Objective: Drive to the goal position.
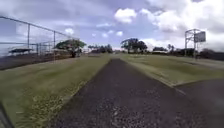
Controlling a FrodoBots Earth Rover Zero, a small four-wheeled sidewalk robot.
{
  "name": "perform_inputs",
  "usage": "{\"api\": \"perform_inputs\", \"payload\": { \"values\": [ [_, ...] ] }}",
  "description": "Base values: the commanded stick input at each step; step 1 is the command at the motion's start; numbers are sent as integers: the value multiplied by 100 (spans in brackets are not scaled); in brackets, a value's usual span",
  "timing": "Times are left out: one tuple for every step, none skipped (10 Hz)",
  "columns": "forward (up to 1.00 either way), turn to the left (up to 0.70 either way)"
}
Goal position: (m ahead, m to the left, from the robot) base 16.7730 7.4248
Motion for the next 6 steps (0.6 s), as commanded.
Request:
{"api": "perform_inputs", "payload": {
  "values": [
    [70,0],
    [70,0],
    [70,0],
    [70,0],
    [70,0],
    [70,0]
  ]
}}
